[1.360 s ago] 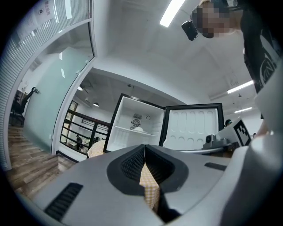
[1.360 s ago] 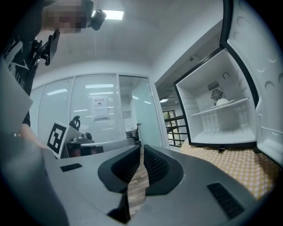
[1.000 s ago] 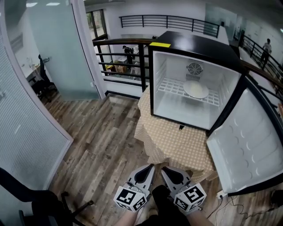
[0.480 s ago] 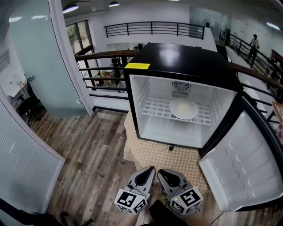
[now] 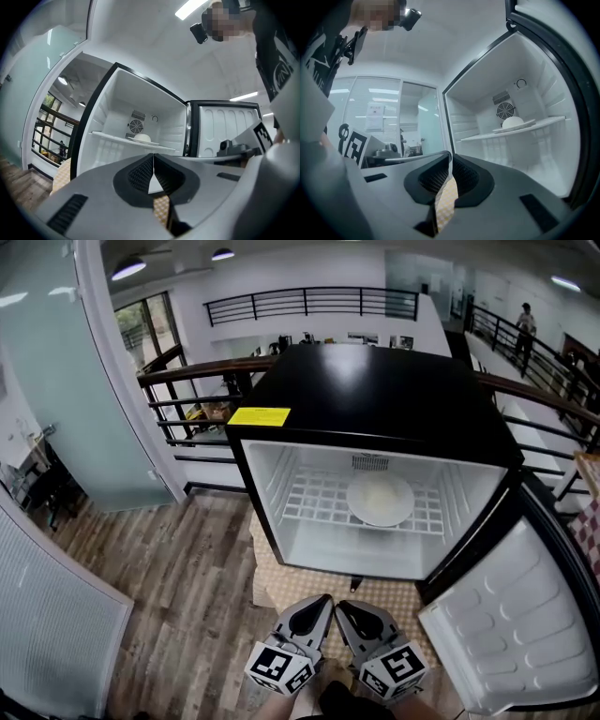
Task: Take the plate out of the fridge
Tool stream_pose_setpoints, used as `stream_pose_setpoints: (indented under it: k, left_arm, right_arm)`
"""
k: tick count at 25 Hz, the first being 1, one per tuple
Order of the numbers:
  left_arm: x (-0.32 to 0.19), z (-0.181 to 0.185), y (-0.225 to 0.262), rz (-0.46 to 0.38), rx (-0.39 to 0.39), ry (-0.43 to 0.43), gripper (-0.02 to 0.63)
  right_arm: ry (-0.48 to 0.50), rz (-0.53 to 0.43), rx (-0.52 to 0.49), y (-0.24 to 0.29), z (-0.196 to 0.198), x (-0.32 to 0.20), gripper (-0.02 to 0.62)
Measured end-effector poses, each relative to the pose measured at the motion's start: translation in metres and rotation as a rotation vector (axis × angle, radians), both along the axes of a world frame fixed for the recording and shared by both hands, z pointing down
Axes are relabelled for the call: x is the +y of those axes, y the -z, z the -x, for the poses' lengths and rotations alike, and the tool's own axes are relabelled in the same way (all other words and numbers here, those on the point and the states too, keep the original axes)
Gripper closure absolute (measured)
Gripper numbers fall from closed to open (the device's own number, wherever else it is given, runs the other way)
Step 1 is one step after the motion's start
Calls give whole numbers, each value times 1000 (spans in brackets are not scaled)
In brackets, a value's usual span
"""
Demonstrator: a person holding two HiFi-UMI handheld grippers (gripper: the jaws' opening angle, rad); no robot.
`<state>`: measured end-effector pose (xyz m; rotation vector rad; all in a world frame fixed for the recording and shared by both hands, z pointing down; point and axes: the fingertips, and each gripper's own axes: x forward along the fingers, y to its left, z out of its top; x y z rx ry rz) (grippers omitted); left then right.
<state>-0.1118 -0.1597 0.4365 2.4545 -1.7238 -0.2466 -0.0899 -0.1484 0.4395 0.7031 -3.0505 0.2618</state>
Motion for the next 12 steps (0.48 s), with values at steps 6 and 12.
stream_pose_setpoints:
  k: [6, 12]
  left_arm:
    - [-41, -4, 3, -7, -3, -37, 595]
    - [-67, -15, 0, -11, 1, -83, 595]
  right_arm:
    - [-57, -18, 4, 5, -3, -40, 549]
    - [-120, 3, -11, 2, -15, -66, 549]
